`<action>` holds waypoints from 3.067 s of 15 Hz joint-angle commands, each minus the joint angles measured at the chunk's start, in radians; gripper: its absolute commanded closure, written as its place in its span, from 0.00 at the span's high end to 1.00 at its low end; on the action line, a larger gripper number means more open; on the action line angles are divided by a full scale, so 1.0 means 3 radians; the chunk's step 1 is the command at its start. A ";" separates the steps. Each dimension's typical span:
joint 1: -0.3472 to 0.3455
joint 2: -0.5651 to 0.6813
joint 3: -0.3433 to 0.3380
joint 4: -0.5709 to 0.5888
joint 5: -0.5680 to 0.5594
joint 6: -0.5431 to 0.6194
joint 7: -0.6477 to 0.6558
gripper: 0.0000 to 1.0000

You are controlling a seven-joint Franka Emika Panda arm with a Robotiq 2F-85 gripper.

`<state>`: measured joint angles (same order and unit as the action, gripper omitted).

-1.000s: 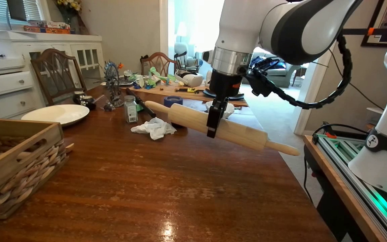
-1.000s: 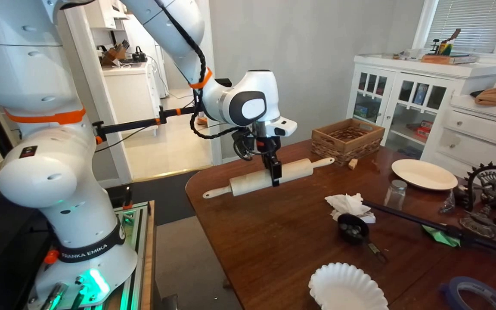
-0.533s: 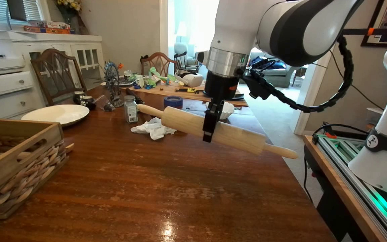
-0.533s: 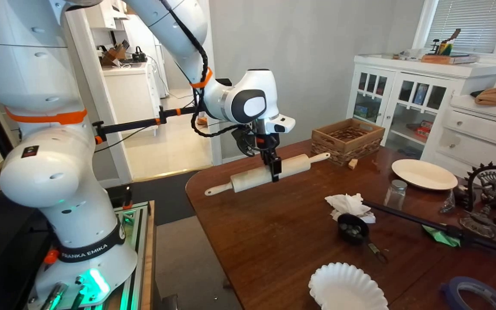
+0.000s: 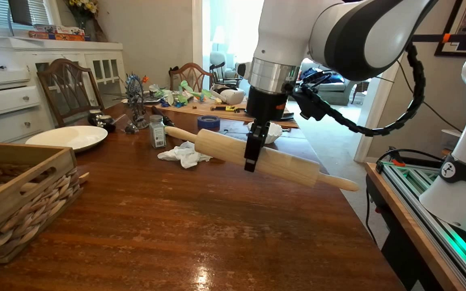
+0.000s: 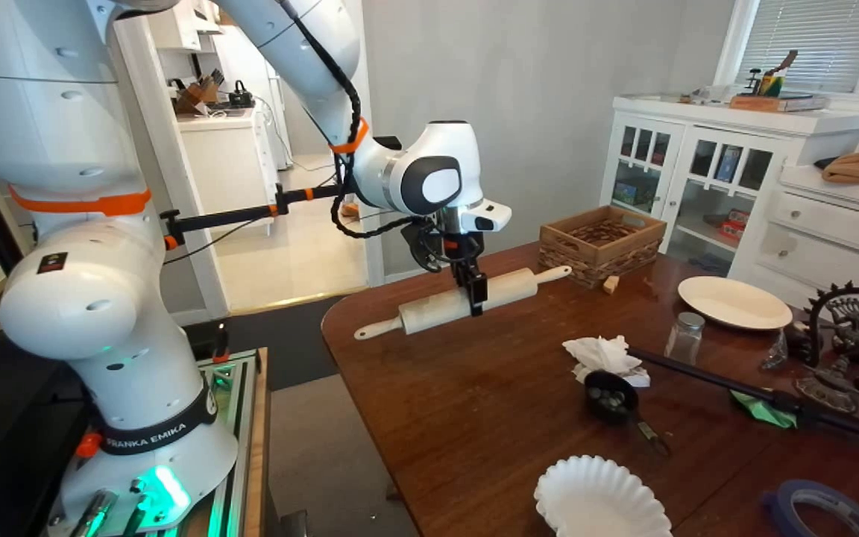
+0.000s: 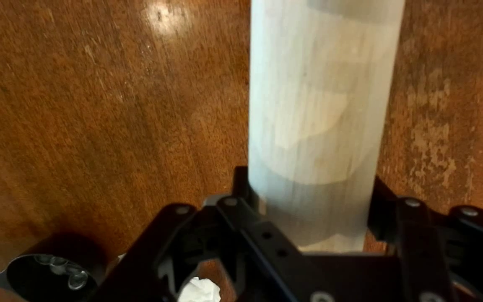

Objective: Move the rolling pin to the left.

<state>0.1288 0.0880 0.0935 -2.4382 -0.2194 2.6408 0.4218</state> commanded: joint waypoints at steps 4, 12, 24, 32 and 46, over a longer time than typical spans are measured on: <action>0.0002 0.0382 -0.0098 0.0361 -0.0107 0.0068 -0.0330 0.38; 0.0053 0.0929 -0.0259 0.1153 -0.0125 -0.0073 -0.0894 0.38; 0.0097 0.1588 -0.0260 0.1862 0.0059 -0.0222 -0.0958 0.38; 0.0105 0.1763 -0.0252 0.2064 0.0073 -0.0409 -0.0961 0.38; 0.0037 0.1866 -0.0167 0.2201 0.0243 -0.0715 -0.1146 0.38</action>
<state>0.1485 0.6291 0.0293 -1.8091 -0.1828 2.4756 0.1169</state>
